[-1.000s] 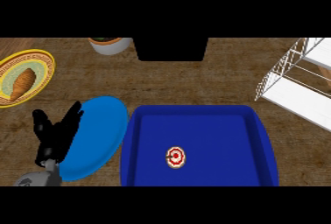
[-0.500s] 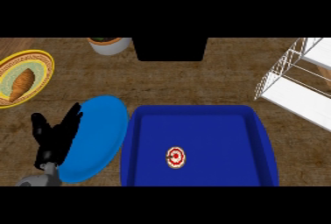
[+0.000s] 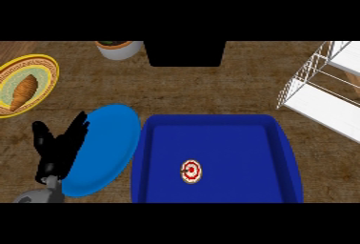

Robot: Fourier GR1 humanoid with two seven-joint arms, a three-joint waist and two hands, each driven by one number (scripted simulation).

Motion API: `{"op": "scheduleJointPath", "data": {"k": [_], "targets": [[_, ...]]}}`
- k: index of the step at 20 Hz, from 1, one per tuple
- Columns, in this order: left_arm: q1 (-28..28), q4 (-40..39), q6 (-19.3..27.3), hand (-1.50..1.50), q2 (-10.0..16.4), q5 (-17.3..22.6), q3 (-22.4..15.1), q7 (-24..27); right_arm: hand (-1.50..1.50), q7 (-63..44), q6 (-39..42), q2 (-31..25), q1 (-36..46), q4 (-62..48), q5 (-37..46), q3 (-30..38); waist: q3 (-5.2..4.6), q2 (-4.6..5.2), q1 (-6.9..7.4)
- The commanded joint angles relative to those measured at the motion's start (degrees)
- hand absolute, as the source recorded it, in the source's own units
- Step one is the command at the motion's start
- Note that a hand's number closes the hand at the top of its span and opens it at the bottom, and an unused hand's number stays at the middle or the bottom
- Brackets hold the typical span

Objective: Pick the bell pepper from the tray and place it in the tiered shelf

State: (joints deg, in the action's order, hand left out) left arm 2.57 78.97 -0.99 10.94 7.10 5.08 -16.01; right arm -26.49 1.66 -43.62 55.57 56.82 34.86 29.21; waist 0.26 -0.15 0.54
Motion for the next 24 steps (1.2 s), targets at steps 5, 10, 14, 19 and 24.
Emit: {"op": "scheduleJointPath", "data": {"k": [5,10,14,19,24], "targets": [[0.4,0.2,0.8,0.0,-1.0,-0.5,-0.8,-2.8,-1.5,-2.2,-5.9,1.7,3.3,0.7,-7.9,7.3,-0.26,0.09,-0.25],[3.2,-5.3,0.5,0.0,0.0,-0.9,1.3,0.1,-1.5,-2.1,-11.6,-1.2,2.2,2.6,-8.2,9.6,-0.31,0.23,-0.83],[-1.0,-0.1,0.7,0.0,-1.1,-1.2,-0.5,-1.4,-1.5,-2.3,-13.1,-7.7,-1.9,1.0,-6.6,12.5,-0.26,0.16,-0.51],[-3.0,1.3,1.1,0.0,-2.4,-1.6,-1.3,-0.9,-1.5,-7.6,-14.1,-13.0,-4.2,4.8,-9.3,19.0,-0.24,-0.12,-1.0],[-0.3,-4.3,-1.2,0.0,-0.3,-0.1,1.8,2.1,-1.5,-3.8,-9.9,-14.7,-12.8,5.3,-17.3,28.1,-0.25,0.02,-1.54]]}}
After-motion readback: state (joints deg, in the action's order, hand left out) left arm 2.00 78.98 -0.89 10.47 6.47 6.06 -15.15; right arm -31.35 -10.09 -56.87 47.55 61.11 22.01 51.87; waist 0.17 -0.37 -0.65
